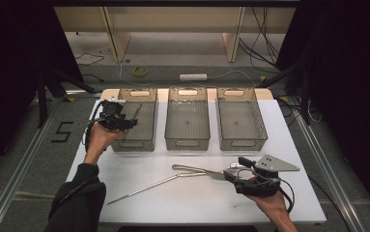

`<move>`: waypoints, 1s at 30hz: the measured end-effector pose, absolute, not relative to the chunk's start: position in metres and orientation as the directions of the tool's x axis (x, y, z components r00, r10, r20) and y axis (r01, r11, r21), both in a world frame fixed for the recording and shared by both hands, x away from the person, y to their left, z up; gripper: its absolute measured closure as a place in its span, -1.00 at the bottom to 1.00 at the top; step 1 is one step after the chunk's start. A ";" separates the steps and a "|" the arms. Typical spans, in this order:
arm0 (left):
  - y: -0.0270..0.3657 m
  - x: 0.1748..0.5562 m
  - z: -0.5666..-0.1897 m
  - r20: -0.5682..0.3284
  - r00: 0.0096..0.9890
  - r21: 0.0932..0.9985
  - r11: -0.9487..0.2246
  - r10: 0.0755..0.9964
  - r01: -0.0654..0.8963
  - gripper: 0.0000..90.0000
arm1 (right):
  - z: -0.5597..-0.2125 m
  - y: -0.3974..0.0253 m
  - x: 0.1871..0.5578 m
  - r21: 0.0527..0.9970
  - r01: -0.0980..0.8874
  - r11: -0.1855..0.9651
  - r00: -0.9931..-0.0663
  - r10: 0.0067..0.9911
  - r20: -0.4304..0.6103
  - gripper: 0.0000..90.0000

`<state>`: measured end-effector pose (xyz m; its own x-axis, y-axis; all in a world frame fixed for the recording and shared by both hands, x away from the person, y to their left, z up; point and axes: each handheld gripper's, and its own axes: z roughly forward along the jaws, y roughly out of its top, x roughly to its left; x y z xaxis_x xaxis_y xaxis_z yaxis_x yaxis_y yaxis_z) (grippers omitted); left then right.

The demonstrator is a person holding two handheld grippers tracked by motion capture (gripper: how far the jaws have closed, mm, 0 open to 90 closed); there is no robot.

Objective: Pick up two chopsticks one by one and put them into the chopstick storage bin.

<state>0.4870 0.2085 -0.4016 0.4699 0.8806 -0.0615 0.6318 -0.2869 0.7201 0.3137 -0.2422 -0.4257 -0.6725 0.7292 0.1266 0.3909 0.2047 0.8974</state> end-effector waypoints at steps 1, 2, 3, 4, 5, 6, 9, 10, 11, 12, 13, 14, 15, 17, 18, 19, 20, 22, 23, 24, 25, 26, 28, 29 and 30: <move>0.207 0.484 -0.400 -0.056 0.486 0.708 -0.308 0.872 0.635 -0.18 | -0.426 -0.242 0.314 0.898 0.391 0.201 -0.671 0.730 0.129 -0.44; 0.205 0.480 -0.397 -0.047 0.493 0.697 -0.325 0.869 0.639 -0.24 | -0.425 -0.242 0.314 0.898 0.391 0.201 -0.671 0.730 0.129 -0.44; 0.204 0.476 -0.394 -0.054 0.497 0.695 -0.325 0.866 0.642 -0.29 | -0.425 -0.242 0.314 0.898 0.392 0.202 -0.671 0.730 0.129 -0.44; 0.202 0.471 -0.391 -0.062 0.514 0.688 -0.337 0.855 0.643 -0.32 | -0.425 -0.241 0.313 0.897 0.391 0.207 -0.673 0.729 0.125 -0.44; 0.200 0.466 -0.390 -0.056 0.532 0.681 -0.357 0.845 0.639 -0.36 | -0.425 -0.241 0.312 0.898 0.387 0.208 -0.675 0.728 0.122 -0.44; 0.198 0.461 -0.388 -0.040 0.540 0.676 -0.376 0.841 0.634 -0.40 | -0.424 -0.242 0.312 0.902 0.380 0.205 -0.675 0.728 0.119 -0.44; 0.191 0.446 -0.387 -0.041 0.571 0.654 -0.410 0.820 0.636 -0.48 | -0.424 -0.242 0.312 0.901 0.384 0.202 -0.674 0.728 0.124 -0.44; 0.188 0.442 -0.387 -0.037 0.584 0.643 -0.428 0.811 0.635 -0.50 | -0.424 -0.242 0.312 0.900 0.385 0.203 -0.674 0.728 0.123 -0.45; 0.185 0.437 -0.386 -0.035 0.601 0.629 -0.450 0.799 0.634 -0.52 | -0.424 -0.242 0.312 0.901 0.384 0.202 -0.674 0.728 0.124 -0.45; 0.182 0.433 -0.386 -0.034 0.616 0.617 -0.468 0.787 0.632 -0.54 | -0.424 -0.242 0.312 0.902 0.382 0.199 -0.675 0.727 0.125 -0.45; 0.178 0.429 -0.385 -0.030 0.629 0.610 -0.484 0.777 0.627 -0.54 | -0.423 -0.242 0.312 0.903 0.379 0.200 -0.676 0.727 0.123 -0.45; 0.175 0.424 -0.385 -0.026 0.641 0.604 -0.499 0.767 0.622 -0.55 | -0.424 -0.242 0.311 0.902 0.380 0.204 -0.677 0.726 0.121 -0.45; 0.172 0.420 -0.385 -0.024 0.653 0.598 -0.513 0.757 0.616 -0.55 | -0.424 -0.243 0.312 0.902 0.381 0.206 -0.676 0.727 0.120 -0.44; 0.168 0.413 -0.387 -0.016 0.676 0.574 -0.547 0.737 0.610 -0.56 | -0.424 -0.243 0.312 0.903 0.381 0.201 -0.675 0.728 0.122 -0.44; 0.166 0.410 -0.388 -0.018 0.678 0.568 -0.551 0.734 0.611 -0.57 | -0.423 -0.243 0.312 0.902 0.384 0.199 -0.674 0.728 0.126 -0.44; 0.166 0.407 -0.390 -0.026 0.681 0.562 -0.553 0.732 0.616 -0.57 | -0.424 -0.243 0.312 0.903 0.381 0.201 -0.675 0.727 0.123 -0.45; 0.166 0.405 -0.392 -0.033 0.685 0.552 -0.558 0.728 0.619 -0.56 | -0.424 -0.243 0.312 0.902 0.381 0.204 -0.676 0.727 0.121 -0.44; 0.165 0.400 -0.398 -0.034 0.693 0.531 -0.575 0.720 0.623 -0.56 | -0.424 -0.243 0.312 0.902 0.381 0.201 -0.676 0.726 0.124 -0.44; 0.163 0.397 -0.402 -0.034 0.698 0.520 -0.584 0.715 0.623 -0.56 | -0.424 -0.243 0.312 0.902 0.382 0.201 -0.676 0.727 0.124 -0.45; 0.162 0.395 -0.405 -0.033 0.705 0.509 -0.595 0.708 0.622 -0.56 | -0.424 -0.243 0.312 0.901 0.383 0.202 -0.676 0.726 0.124 -0.45; 0.161 0.392 -0.408 -0.037 0.709 0.500 -0.601 0.705 0.624 -0.57 | -0.424 -0.243 0.313 0.901 0.384 0.202 -0.676 0.726 0.125 -0.45; 0.160 0.390 -0.410 -0.039 0.714 0.495 -0.607 0.699 0.621 -0.57 | -0.424 -0.243 0.313 0.900 0.385 0.203 -0.676 0.726 0.126 -0.45; 0.158 0.387 -0.415 -0.041 0.727 0.477 -0.626 0.686 0.617 -0.57 | -0.424 -0.243 0.313 0.901 0.385 0.200 -0.675 0.727 0.128 -0.45; 0.157 0.386 -0.417 -0.040 0.727 0.473 -0.628 0.685 0.618 -0.57 | -0.424 -0.243 0.313 0.901 0.385 0.202 -0.676 0.726 0.126 -0.45; 0.156 0.385 -0.419 -0.040 0.730 0.467 -0.633 0.682 0.617 -0.57 | -0.424 -0.243 0.313 0.901 0.383 0.205 -0.676 0.726 0.122 -0.45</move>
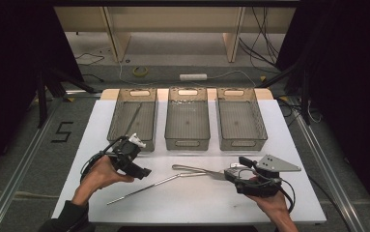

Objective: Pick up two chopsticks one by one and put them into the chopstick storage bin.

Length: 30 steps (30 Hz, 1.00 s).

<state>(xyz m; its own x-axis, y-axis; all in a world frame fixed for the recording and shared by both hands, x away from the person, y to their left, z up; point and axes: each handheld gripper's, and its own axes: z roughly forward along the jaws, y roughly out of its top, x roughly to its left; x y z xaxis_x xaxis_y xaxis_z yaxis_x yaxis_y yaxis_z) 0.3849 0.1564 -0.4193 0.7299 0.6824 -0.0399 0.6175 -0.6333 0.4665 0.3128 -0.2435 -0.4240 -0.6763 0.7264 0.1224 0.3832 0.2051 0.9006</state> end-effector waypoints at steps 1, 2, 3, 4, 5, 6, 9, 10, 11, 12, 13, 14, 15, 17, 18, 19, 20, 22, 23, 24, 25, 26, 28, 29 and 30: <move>0.155 0.383 -0.422 -0.039 0.731 0.460 -0.637 0.681 0.618 -0.57 | -0.424 -0.243 0.313 0.900 0.384 0.206 -0.676 0.726 0.122 -0.45; 0.154 0.381 -0.424 -0.035 0.736 0.449 -0.648 0.676 0.615 -0.56 | -0.424 -0.243 0.313 0.901 0.382 0.204 -0.676 0.727 0.122 -0.45; 0.153 0.380 -0.426 -0.036 0.740 0.443 -0.653 0.672 0.615 -0.54 | -0.424 -0.243 0.313 0.901 0.382 0.204 -0.676 0.727 0.122 -0.45; 0.152 0.379 -0.427 -0.037 0.749 0.432 -0.665 0.662 0.609 -0.51 | -0.424 -0.243 0.312 0.900 0.383 0.207 -0.677 0.726 0.121 -0.45; 0.150 0.377 -0.429 -0.035 0.754 0.427 -0.672 0.656 0.605 -0.48 | -0.424 -0.243 0.312 0.900 0.384 0.208 -0.676 0.727 0.121 -0.45; 0.149 0.376 -0.429 -0.031 0.761 0.416 -0.684 0.648 0.599 -0.44 | -0.424 -0.243 0.312 0.900 0.383 0.208 -0.677 0.726 0.120 -0.45; 0.145 0.374 -0.432 -0.030 0.779 0.393 -0.709 0.626 0.586 -0.32 | -0.424 -0.243 0.312 0.900 0.384 0.208 -0.677 0.726 0.120 -0.45; 0.144 0.373 -0.433 -0.033 0.783 0.386 -0.715 0.621 0.583 -0.28 | -0.424 -0.243 0.312 0.899 0.384 0.211 -0.678 0.725 0.119 -0.45; 0.143 0.372 -0.434 -0.032 0.786 0.379 -0.720 0.618 0.581 -0.25 | -0.424 -0.243 0.312 0.899 0.385 0.211 -0.677 0.726 0.119 -0.45; 0.143 0.372 -0.435 -0.031 0.791 0.372 -0.727 0.612 0.577 -0.22 | -0.424 -0.243 0.312 0.900 0.384 0.209 -0.677 0.726 0.120 -0.45; 0.142 0.371 -0.436 -0.035 0.794 0.364 -0.732 0.607 0.576 -0.19 | -0.424 -0.243 0.312 0.900 0.384 0.208 -0.677 0.726 0.121 -0.45; 0.142 0.371 -0.437 -0.038 0.795 0.360 -0.734 0.606 0.576 -0.16 | -0.424 -0.243 0.312 0.899 0.384 0.210 -0.677 0.726 0.120 -0.45; 0.141 0.370 -0.438 -0.036 0.798 0.354 -0.739 0.601 0.573 -0.14 | -0.424 -0.243 0.312 0.899 0.384 0.212 -0.678 0.725 0.119 -0.45; 0.140 0.369 -0.440 -0.037 0.804 0.343 -0.748 0.594 0.568 -0.07 | -0.424 -0.242 0.312 0.899 0.383 0.212 -0.678 0.725 0.118 -0.45; 0.139 0.369 -0.441 -0.040 0.807 0.341 -0.751 0.589 0.565 -0.04 | -0.424 -0.243 0.312 0.899 0.383 0.211 -0.678 0.725 0.119 -0.45; 0.139 0.368 -0.443 -0.043 0.808 0.337 -0.752 0.588 0.566 -0.01 | -0.424 -0.242 0.312 0.899 0.384 0.212 -0.679 0.724 0.119 -0.45; 0.138 0.368 -0.445 -0.045 0.811 0.330 -0.757 0.584 0.564 0.03 | -0.424 -0.243 0.312 0.898 0.384 0.214 -0.680 0.724 0.119 -0.45; 0.137 0.366 -0.448 -0.048 0.812 0.320 -0.761 0.582 0.564 0.11 | -0.424 -0.242 0.312 0.899 0.383 0.212 -0.679 0.725 0.119 -0.45; 0.137 0.366 -0.449 -0.046 0.815 0.315 -0.766 0.578 0.560 0.14 | -0.424 -0.242 0.312 0.899 0.384 0.212 -0.679 0.724 0.119 -0.45; 0.136 0.366 -0.450 -0.044 0.818 0.309 -0.771 0.573 0.557 0.17 | -0.424 -0.242 0.312 0.898 0.385 0.213 -0.679 0.724 0.120 -0.45; 0.136 0.366 -0.451 -0.044 0.820 0.309 -0.772 0.571 0.555 0.20 | -0.424 -0.242 0.312 0.898 0.385 0.214 -0.679 0.724 0.119 -0.45; 0.136 0.366 -0.452 -0.044 0.820 0.308 -0.773 0.570 0.554 0.23 | -0.424 -0.242 0.312 0.898 0.386 0.213 -0.679 0.724 0.120 -0.45; 0.136 0.366 -0.454 -0.046 0.824 0.301 -0.778 0.565 0.551 0.29 | -0.424 -0.242 0.313 0.897 0.385 0.216 -0.681 0.723 0.119 -0.45; 0.136 0.365 -0.455 -0.042 0.825 0.295 -0.782 0.564 0.550 0.32 | -0.424 -0.242 0.312 0.897 0.385 0.216 -0.681 0.723 0.118 -0.45; 0.137 0.365 -0.456 -0.042 0.829 0.289 -0.787 0.558 0.545 0.35 | -0.424 -0.242 0.312 0.897 0.386 0.217 -0.680 0.723 0.118 -0.44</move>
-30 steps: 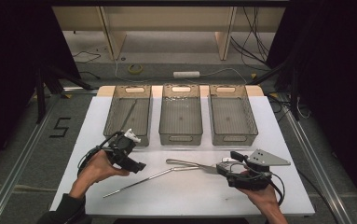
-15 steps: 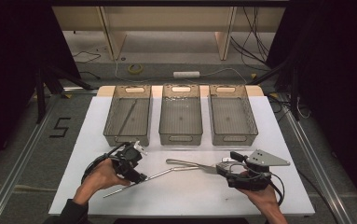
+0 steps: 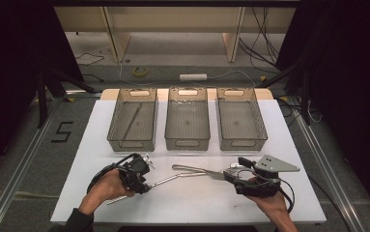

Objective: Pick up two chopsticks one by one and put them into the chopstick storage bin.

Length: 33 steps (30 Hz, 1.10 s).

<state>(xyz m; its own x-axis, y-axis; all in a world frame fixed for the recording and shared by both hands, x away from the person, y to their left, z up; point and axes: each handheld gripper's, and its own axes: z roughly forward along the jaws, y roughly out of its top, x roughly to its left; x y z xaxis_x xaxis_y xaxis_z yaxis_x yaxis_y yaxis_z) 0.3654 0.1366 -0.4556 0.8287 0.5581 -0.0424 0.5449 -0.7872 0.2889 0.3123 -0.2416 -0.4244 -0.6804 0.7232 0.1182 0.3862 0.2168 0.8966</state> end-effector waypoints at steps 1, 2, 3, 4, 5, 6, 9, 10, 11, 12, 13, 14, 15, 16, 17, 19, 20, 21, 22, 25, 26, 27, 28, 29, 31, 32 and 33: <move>0.136 0.365 -0.457 -0.047 0.826 0.295 -0.783 0.561 0.548 0.38 | -0.424 -0.242 0.312 0.897 0.385 0.218 -0.681 0.723 0.117 -0.45; 0.136 0.365 -0.457 -0.047 0.834 0.283 -0.794 0.549 0.539 0.42 | -0.424 -0.242 0.313 0.898 0.384 0.215 -0.681 0.723 0.118 -0.45; 0.136 0.364 -0.457 -0.048 0.835 0.284 -0.794 0.548 0.537 0.44 | -0.424 -0.242 0.313 0.898 0.384 0.215 -0.681 0.723 0.119 -0.45; 0.136 0.364 -0.457 -0.046 0.840 0.279 -0.800 0.541 0.531 0.46 | -0.424 -0.242 0.313 0.897 0.385 0.217 -0.681 0.722 0.118 -0.45; 0.135 0.364 -0.457 -0.046 0.841 0.280 -0.801 0.539 0.529 0.50 | -0.424 -0.242 0.313 0.897 0.385 0.217 -0.681 0.723 0.117 -0.45; 0.135 0.363 -0.457 -0.045 0.842 0.281 -0.802 0.538 0.527 0.52 | -0.424 -0.242 0.312 0.897 0.385 0.217 -0.681 0.723 0.117 -0.45; 0.135 0.363 -0.458 -0.040 0.848 0.279 -0.809 0.529 0.518 0.57 | -0.424 -0.241 0.312 0.897 0.387 0.215 -0.680 0.724 0.120 -0.45; 0.135 0.363 -0.459 -0.040 0.849 0.278 -0.810 0.527 0.516 0.59 | -0.425 -0.241 0.312 0.897 0.384 0.218 -0.681 0.723 0.116 -0.45; 0.135 0.363 -0.460 -0.037 0.852 0.273 -0.815 0.522 0.511 0.60 | -0.425 -0.241 0.312 0.897 0.384 0.218 -0.681 0.723 0.116 -0.45; 0.135 0.363 -0.461 -0.036 0.852 0.272 -0.815 0.522 0.511 0.61 | -0.424 -0.241 0.312 0.897 0.384 0.218 -0.682 0.722 0.116 -0.44; 0.134 0.363 -0.462 -0.037 0.852 0.272 -0.815 0.522 0.512 0.63 | -0.424 -0.241 0.312 0.897 0.384 0.217 -0.681 0.723 0.117 -0.44; 0.134 0.363 -0.462 -0.034 0.855 0.266 -0.820 0.517 0.507 0.64 | -0.425 -0.241 0.312 0.897 0.386 0.216 -0.680 0.724 0.118 -0.44; 0.134 0.363 -0.462 -0.031 0.856 0.268 -0.821 0.516 0.505 0.65 | -0.425 -0.242 0.313 0.896 0.387 0.218 -0.681 0.723 0.118 -0.44; 0.134 0.363 -0.462 -0.031 0.854 0.278 -0.816 0.519 0.507 0.66 | -0.424 -0.242 0.313 0.896 0.386 0.217 -0.681 0.723 0.118 -0.44; 0.135 0.363 -0.462 -0.028 0.857 0.277 -0.820 0.514 0.501 0.69 | -0.424 -0.242 0.313 0.897 0.385 0.217 -0.681 0.723 0.117 -0.44; 0.134 0.362 -0.462 -0.021 0.859 0.278 -0.822 0.512 0.497 0.71 | -0.424 -0.242 0.313 0.897 0.386 0.218 -0.681 0.723 0.117 -0.44; 0.134 0.362 -0.463 -0.019 0.860 0.279 -0.823 0.510 0.495 0.71 | -0.424 -0.241 0.312 0.896 0.387 0.216 -0.679 0.724 0.119 -0.44; 0.133 0.362 -0.463 -0.014 0.862 0.277 -0.826 0.506 0.490 0.72 | -0.424 -0.241 0.312 0.897 0.385 0.218 -0.680 0.724 0.116 -0.44; 0.133 0.361 -0.462 -0.014 0.865 0.274 -0.830 0.502 0.486 0.73 | -0.424 -0.241 0.312 0.897 0.386 0.217 -0.679 0.724 0.117 -0.44; 0.132 0.361 -0.462 -0.013 0.869 0.274 -0.834 0.496 0.480 0.81 | -0.425 -0.241 0.313 0.896 0.386 0.218 -0.679 0.725 0.116 -0.44; 0.132 0.361 -0.463 -0.019 0.869 0.276 -0.833 0.495 0.480 0.82 | -0.425 -0.241 0.313 0.896 0.387 0.217 -0.678 0.726 0.117 -0.44; 0.132 0.361 -0.463 -0.017 0.869 0.277 -0.833 0.494 0.479 0.83 | -0.424 -0.241 0.313 0.896 0.388 0.218 -0.678 0.726 0.117 -0.44; 0.132 0.360 -0.463 -0.018 0.870 0.279 -0.833 0.493 0.478 0.84 | -0.425 -0.241 0.313 0.896 0.387 0.218 -0.678 0.726 0.116 -0.44; 0.132 0.360 -0.463 -0.014 0.873 0.275 -0.838 0.487 0.471 0.84 | -0.425 -0.241 0.313 0.896 0.387 0.219 -0.678 0.726 0.115 -0.44; 0.131 0.359 -0.463 -0.002 0.879 0.270 -0.846 0.477 0.460 0.86 | -0.425 -0.241 0.312 0.896 0.388 0.217 -0.677 0.727 0.117 -0.44; 0.130 0.359 -0.463 0.005 0.882 0.269 -0.850 0.472 0.453 0.86 | -0.425 -0.241 0.313 0.896 0.387 0.218 -0.678 0.726 0.116 -0.44; 0.129 0.358 -0.463 0.009 0.883 0.270 -0.851 0.470 0.450 0.87 | -0.425 -0.241 0.313 0.896 0.387 0.219 -0.677 0.727 0.115 -0.44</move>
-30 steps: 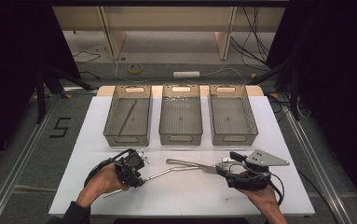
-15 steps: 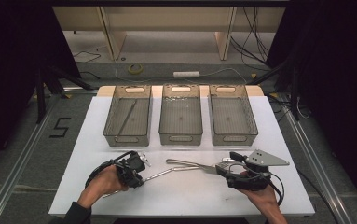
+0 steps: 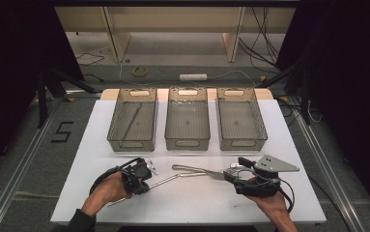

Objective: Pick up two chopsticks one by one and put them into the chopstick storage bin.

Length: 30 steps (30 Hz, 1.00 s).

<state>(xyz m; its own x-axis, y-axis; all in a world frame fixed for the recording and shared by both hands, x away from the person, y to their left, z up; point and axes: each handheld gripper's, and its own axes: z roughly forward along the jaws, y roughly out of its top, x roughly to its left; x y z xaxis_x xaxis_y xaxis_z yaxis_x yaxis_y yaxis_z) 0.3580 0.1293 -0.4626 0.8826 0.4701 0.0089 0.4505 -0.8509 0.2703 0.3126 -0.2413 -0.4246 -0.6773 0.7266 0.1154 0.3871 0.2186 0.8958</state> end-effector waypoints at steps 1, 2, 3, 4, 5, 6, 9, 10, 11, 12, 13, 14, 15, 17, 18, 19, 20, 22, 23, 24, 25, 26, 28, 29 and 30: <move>0.129 0.358 -0.462 0.012 0.886 0.267 -0.855 0.464 0.445 0.88 | -0.425 -0.241 0.313 0.896 0.387 0.219 -0.677 0.727 0.115 -0.44; 0.129 0.358 -0.462 0.013 0.887 0.269 -0.856 0.462 0.442 0.88 | -0.425 -0.242 0.313 0.896 0.386 0.220 -0.678 0.726 0.114 -0.44; 0.130 0.358 -0.462 0.014 0.892 0.264 -0.862 0.453 0.433 0.89 | -0.424 -0.242 0.313 0.896 0.386 0.220 -0.678 0.726 0.114 -0.44; 0.130 0.358 -0.462 0.014 0.891 0.270 -0.860 0.454 0.434 0.89 | -0.424 -0.242 0.313 0.896 0.387 0.219 -0.678 0.726 0.116 -0.44; 0.131 0.358 -0.462 0.015 0.891 0.273 -0.859 0.455 0.434 0.89 | -0.424 -0.242 0.313 0.896 0.386 0.219 -0.678 0.726 0.115 -0.44; 0.131 0.358 -0.462 0.011 0.888 0.277 -0.855 0.460 0.439 0.89 | -0.424 -0.242 0.313 0.896 0.386 0.220 -0.678 0.726 0.114 -0.44; 0.132 0.358 -0.460 0.001 0.884 0.296 -0.844 0.468 0.447 0.89 | -0.424 -0.242 0.313 0.896 0.387 0.219 -0.678 0.726 0.116 -0.44; 0.134 0.359 -0.457 -0.004 0.887 0.302 -0.844 0.463 0.442 0.89 | -0.424 -0.242 0.313 0.896 0.386 0.220 -0.678 0.726 0.114 -0.44; 0.134 0.359 -0.456 -0.012 0.881 0.320 -0.833 0.473 0.452 0.89 | -0.424 -0.242 0.313 0.896 0.386 0.220 -0.678 0.726 0.114 -0.44; 0.135 0.359 -0.454 -0.009 0.881 0.325 -0.832 0.473 0.450 0.90 | -0.424 -0.242 0.313 0.896 0.387 0.218 -0.678 0.726 0.116 -0.44; 0.135 0.359 -0.452 0.001 0.877 0.332 -0.828 0.480 0.452 0.89 | -0.424 -0.242 0.313 0.896 0.387 0.218 -0.677 0.727 0.116 -0.44; 0.136 0.359 -0.451 0.003 0.874 0.338 -0.823 0.486 0.457 0.90 | -0.424 -0.242 0.313 0.896 0.387 0.217 -0.677 0.727 0.116 -0.44; 0.137 0.359 -0.449 0.003 0.875 0.339 -0.824 0.483 0.454 0.90 | -0.424 -0.242 0.313 0.896 0.387 0.217 -0.677 0.727 0.116 -0.44; 0.138 0.360 -0.447 -0.003 0.872 0.350 -0.817 0.489 0.459 0.90 | -0.424 -0.242 0.313 0.897 0.386 0.216 -0.677 0.727 0.117 -0.44; 0.138 0.359 -0.445 -0.003 0.870 0.351 -0.815 0.492 0.462 0.90 | -0.424 -0.242 0.313 0.897 0.387 0.216 -0.677 0.727 0.117 -0.44; 0.139 0.359 -0.443 -0.004 0.868 0.362 -0.809 0.496 0.464 0.90 | -0.424 -0.242 0.313 0.896 0.387 0.218 -0.677 0.727 0.116 -0.44; 0.139 0.360 -0.441 -0.008 0.867 0.364 -0.806 0.497 0.466 0.90 | -0.425 -0.242 0.313 0.896 0.387 0.219 -0.677 0.727 0.116 -0.44; 0.141 0.360 -0.437 -0.004 0.859 0.382 -0.793 0.512 0.474 0.90 | -0.425 -0.242 0.313 0.896 0.387 0.215 -0.676 0.728 0.117 -0.44; 0.142 0.360 -0.434 -0.004 0.857 0.387 -0.789 0.515 0.477 0.90 | -0.425 -0.242 0.313 0.896 0.388 0.215 -0.675 0.728 0.117 -0.44; 0.143 0.360 -0.432 -0.005 0.856 0.397 -0.785 0.517 0.476 0.90 | -0.425 -0.243 0.313 0.897 0.388 0.214 -0.675 0.728 0.118 -0.44; 0.144 0.361 -0.430 -0.016 0.852 0.408 -0.775 0.523 0.483 0.90 | -0.425 -0.243 0.313 0.896 0.388 0.214 -0.674 0.729 0.118 -0.44; 0.145 0.361 -0.427 -0.015 0.848 0.417 -0.768 0.529 0.486 0.90 | -0.425 -0.243 0.313 0.897 0.387 0.212 -0.673 0.730 0.118 -0.44; 0.149 0.363 -0.423 -0.030 0.837 0.442 -0.743 0.547 0.502 0.90 | -0.425 -0.243 0.313 0.897 0.389 0.211 -0.672 0.731 0.120 -0.44; 0.151 0.364 -0.421 -0.036 0.835 0.453 -0.736 0.549 0.503 0.89 | -0.425 -0.243 0.313 0.897 0.389 0.211 -0.672 0.731 0.120 -0.44; 0.153 0.365 -0.419 -0.050 0.829 0.469 -0.719 0.558 0.512 0.90 | -0.425 -0.243 0.313 0.897 0.389 0.211 -0.672 0.730 0.120 -0.44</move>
